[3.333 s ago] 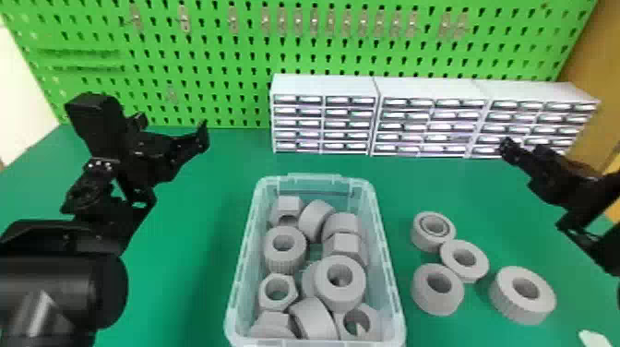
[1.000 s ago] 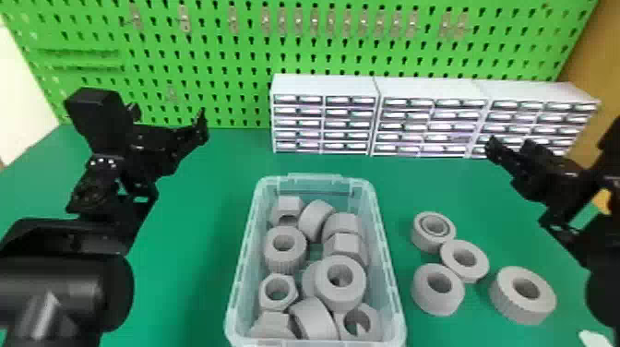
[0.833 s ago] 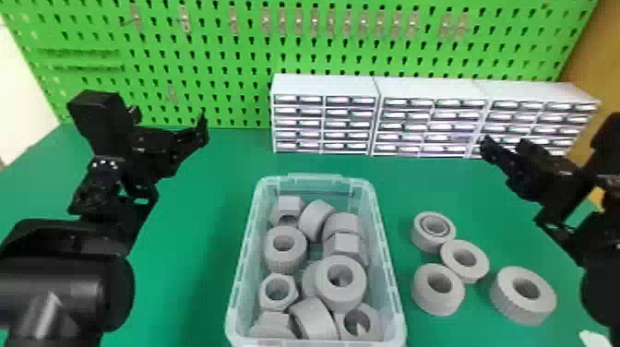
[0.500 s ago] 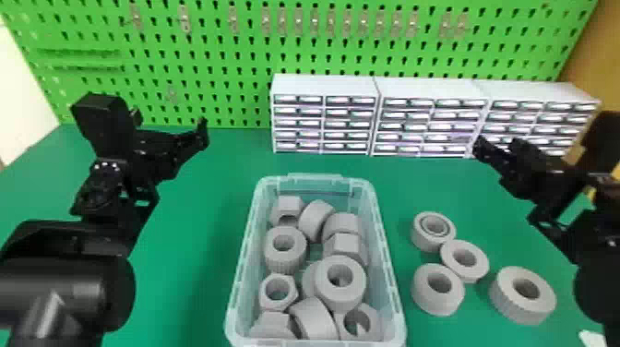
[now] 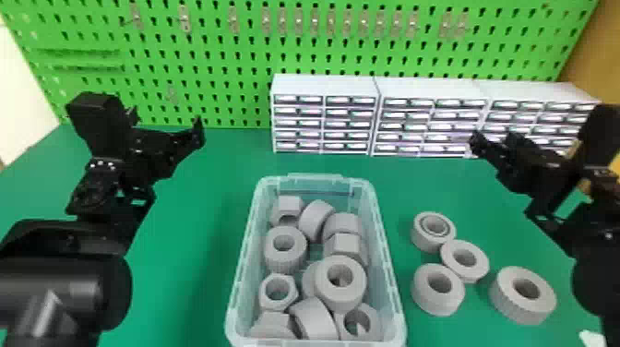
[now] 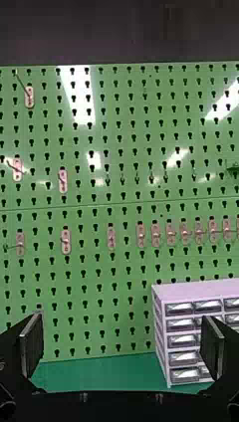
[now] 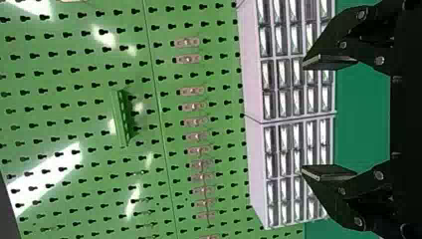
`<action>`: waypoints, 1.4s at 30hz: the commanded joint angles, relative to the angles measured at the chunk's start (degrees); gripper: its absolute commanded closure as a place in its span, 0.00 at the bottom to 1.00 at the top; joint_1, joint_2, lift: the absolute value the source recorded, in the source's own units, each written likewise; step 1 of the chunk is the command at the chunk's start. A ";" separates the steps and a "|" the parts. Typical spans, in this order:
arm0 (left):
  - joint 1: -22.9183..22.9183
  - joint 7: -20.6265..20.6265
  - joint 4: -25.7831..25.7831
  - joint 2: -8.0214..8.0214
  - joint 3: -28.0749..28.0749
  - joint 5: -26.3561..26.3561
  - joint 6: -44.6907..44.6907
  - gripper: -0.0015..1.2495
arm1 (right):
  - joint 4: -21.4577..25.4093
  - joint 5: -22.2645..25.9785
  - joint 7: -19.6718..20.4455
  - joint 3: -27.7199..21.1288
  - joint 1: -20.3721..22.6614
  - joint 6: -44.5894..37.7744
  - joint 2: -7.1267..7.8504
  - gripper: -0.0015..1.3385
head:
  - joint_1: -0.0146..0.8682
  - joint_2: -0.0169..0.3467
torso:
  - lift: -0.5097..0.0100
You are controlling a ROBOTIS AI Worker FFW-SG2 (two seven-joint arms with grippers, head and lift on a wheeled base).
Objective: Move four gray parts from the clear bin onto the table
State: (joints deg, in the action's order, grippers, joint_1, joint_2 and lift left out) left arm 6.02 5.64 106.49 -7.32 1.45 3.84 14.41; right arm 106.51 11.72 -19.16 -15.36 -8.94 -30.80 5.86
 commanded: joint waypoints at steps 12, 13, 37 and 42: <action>0.31 0.60 0.04 -0.24 -0.04 0.38 0.00 0.08 | -0.16 0.76 0.00 0.59 0.06 0.13 0.90 0.38 | 0.78 0.14 | 0.89; 0.31 0.60 0.04 -0.24 0.05 0.38 0.00 0.08 | -0.16 0.85 0.09 0.59 0.15 0.13 0.90 0.38 | 0.78 0.14 | 0.89; 0.49 0.60 0.04 -0.24 0.05 0.38 0.00 0.09 | -0.16 1.46 0.09 0.24 0.50 0.66 0.90 0.39 | 0.78 0.14 | 0.89; 0.49 0.60 -0.23 -0.24 -0.04 0.29 0.00 0.09 | -0.51 1.46 0.09 0.86 0.15 0.66 0.90 0.39 | 0.78 0.14 | 0.89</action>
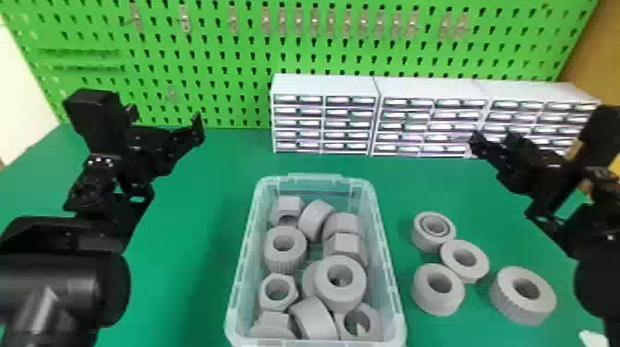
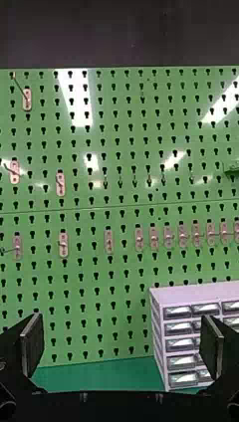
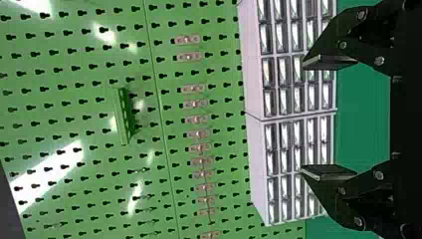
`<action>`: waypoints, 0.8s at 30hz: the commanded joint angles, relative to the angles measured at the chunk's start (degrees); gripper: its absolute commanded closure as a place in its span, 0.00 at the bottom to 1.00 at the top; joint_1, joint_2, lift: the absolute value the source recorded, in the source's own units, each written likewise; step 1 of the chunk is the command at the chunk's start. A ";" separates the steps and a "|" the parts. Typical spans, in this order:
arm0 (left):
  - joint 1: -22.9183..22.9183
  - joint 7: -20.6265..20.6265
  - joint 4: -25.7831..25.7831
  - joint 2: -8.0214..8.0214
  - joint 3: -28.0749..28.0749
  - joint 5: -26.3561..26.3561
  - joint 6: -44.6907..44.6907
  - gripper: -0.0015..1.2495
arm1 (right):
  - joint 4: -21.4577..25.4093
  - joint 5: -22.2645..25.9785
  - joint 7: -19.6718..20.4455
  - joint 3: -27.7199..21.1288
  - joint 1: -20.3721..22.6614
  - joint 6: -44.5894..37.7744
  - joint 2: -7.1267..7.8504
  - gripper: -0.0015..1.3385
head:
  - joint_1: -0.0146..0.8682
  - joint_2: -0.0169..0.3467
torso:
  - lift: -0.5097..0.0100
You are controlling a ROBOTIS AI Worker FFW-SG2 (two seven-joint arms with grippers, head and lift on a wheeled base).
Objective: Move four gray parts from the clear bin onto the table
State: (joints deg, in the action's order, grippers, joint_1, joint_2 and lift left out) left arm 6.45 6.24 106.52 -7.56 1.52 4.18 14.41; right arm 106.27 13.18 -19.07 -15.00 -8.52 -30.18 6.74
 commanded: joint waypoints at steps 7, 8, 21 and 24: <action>0.15 0.00 -0.26 0.00 -0.02 -0.13 0.00 0.08 | -0.36 0.09 0.00 0.68 -0.27 0.03 0.12 0.39 | 0.78 0.14 | 0.89; 0.15 0.00 -0.26 0.00 -0.02 -0.13 0.00 0.08 | -0.36 0.18 0.00 0.68 -0.27 0.03 0.12 0.39 | 0.78 0.14 | 0.89; 0.41 0.00 -0.34 0.00 -0.11 -0.05 0.00 0.09 | -0.36 0.35 0.00 0.76 -0.62 0.03 0.03 0.39 | 0.78 0.14 | 0.89; 0.76 0.00 -0.34 0.00 -0.38 -0.05 0.00 0.09 | -0.36 0.35 0.00 0.68 -0.88 0.03 0.12 0.39 | 0.78 0.14 | 0.89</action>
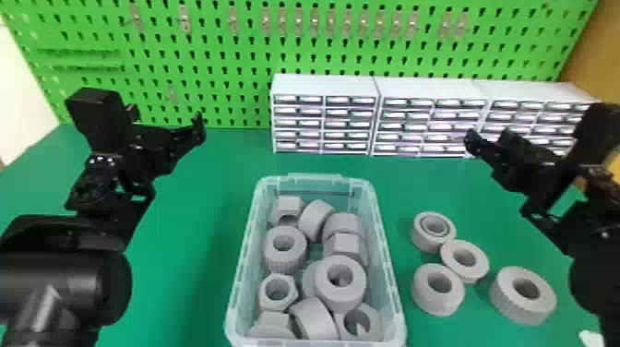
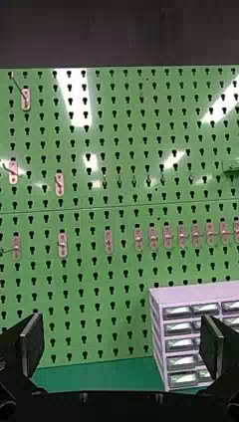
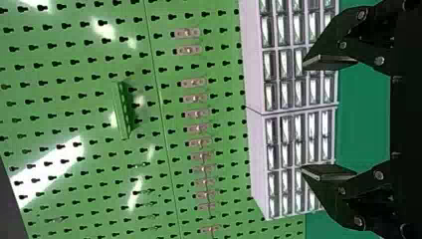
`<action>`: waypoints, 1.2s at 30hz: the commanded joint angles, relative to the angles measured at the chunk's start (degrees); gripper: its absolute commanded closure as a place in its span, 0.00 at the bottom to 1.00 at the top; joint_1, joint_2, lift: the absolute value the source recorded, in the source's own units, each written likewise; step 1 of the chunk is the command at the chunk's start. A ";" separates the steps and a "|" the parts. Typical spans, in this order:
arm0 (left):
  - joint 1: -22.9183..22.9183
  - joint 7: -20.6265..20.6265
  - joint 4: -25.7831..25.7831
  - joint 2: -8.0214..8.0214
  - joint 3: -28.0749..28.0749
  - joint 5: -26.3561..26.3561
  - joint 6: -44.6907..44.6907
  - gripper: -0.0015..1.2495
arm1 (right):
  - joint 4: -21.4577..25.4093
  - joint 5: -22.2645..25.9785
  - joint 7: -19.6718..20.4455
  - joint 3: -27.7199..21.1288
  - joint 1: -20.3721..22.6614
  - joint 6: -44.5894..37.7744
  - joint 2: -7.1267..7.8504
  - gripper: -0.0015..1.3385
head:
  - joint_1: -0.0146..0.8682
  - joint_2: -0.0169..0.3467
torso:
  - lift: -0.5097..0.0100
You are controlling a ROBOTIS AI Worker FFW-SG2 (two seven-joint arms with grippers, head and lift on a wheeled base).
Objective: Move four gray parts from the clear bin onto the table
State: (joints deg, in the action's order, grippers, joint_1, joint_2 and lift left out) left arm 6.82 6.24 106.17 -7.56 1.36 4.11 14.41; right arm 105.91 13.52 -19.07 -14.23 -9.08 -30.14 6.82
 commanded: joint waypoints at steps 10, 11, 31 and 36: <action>0.13 0.00 0.00 0.00 -0.31 0.02 -0.26 0.09 | 0.00 0.45 0.00 -0.36 -0.23 0.35 -0.05 0.39 | 0.78 0.14 | 0.89; 0.04 0.00 0.00 0.00 -0.31 0.02 -0.26 0.09 | 0.00 0.45 0.00 -0.36 -0.23 0.35 -0.05 0.39 | 0.78 0.14 | 0.89; 0.48 0.00 0.00 -0.09 -0.13 0.02 -0.53 0.08 | -0.09 0.19 0.00 0.34 -0.76 0.35 -0.41 0.39 | 0.78 0.14 | 0.89; 0.48 0.00 0.00 -0.09 -0.40 0.02 -0.53 0.08 | -0.09 0.10 0.00 0.25 -0.41 0.35 -0.41 0.39 | 0.78 0.14 | 0.89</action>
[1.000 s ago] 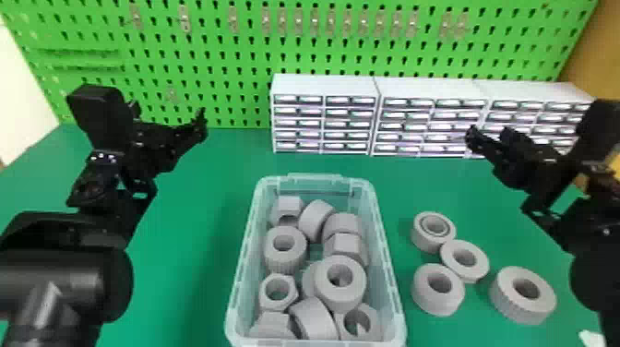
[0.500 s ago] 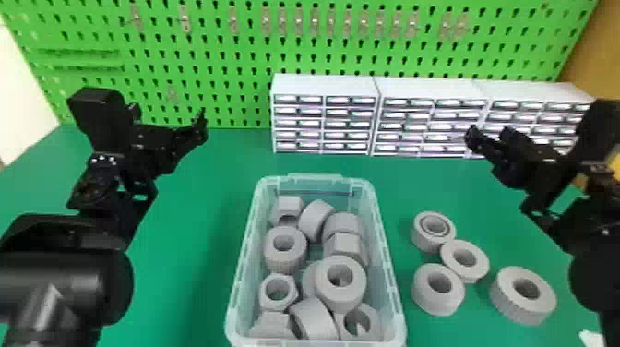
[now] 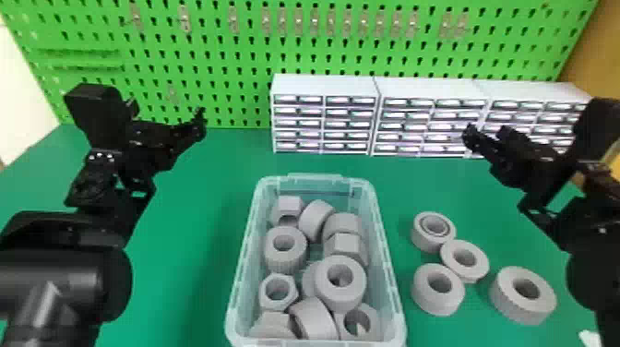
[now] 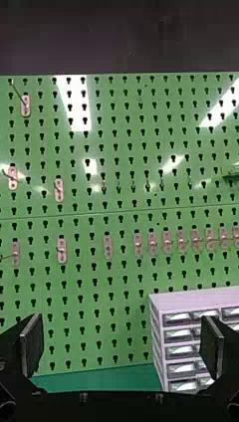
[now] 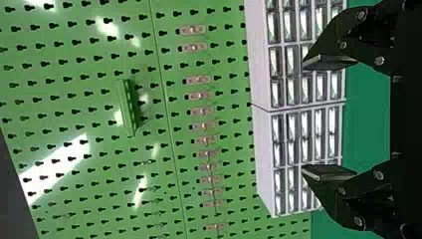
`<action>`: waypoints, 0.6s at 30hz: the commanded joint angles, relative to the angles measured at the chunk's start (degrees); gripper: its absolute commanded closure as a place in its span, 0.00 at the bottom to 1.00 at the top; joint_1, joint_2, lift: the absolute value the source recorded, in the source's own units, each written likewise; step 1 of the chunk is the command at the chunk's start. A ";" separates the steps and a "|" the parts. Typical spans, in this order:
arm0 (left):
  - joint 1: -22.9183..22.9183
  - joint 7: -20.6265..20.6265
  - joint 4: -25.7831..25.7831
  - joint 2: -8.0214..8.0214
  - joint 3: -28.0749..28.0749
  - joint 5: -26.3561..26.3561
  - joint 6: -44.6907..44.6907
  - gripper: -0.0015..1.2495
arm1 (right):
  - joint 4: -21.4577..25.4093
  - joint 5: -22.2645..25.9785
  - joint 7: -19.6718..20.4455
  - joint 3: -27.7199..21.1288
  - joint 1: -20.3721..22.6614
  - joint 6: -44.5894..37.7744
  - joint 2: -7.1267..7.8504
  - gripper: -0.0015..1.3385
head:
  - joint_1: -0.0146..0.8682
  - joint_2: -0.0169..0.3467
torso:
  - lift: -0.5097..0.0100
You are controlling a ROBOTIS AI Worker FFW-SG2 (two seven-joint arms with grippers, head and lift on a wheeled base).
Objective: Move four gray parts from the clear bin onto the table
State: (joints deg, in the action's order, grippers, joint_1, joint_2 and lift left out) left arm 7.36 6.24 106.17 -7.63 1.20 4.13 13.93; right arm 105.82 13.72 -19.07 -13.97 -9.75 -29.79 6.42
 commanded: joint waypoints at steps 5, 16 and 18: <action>-1.03 0.00 0.44 -0.02 0.30 0.00 0.05 0.08 | 0.00 -0.09 0.00 0.08 0.61 0.00 0.08 0.39 | 0.78 0.14 | 0.89; -1.03 0.00 0.44 -0.02 -0.32 -0.09 0.05 0.08 | 0.00 0.43 0.00 -1.06 1.66 0.00 0.44 0.39 | 0.78 0.14 | 0.89; -1.38 0.00 0.53 -0.02 -0.23 -0.09 0.05 0.08 | 0.00 0.43 0.00 -0.62 1.57 0.00 0.87 0.39 | 0.78 0.14 | 0.89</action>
State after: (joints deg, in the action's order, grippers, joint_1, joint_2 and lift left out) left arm 6.44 6.24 106.67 -7.65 1.00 4.12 13.97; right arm 105.82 14.11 -19.07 -15.03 -8.15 -29.79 6.83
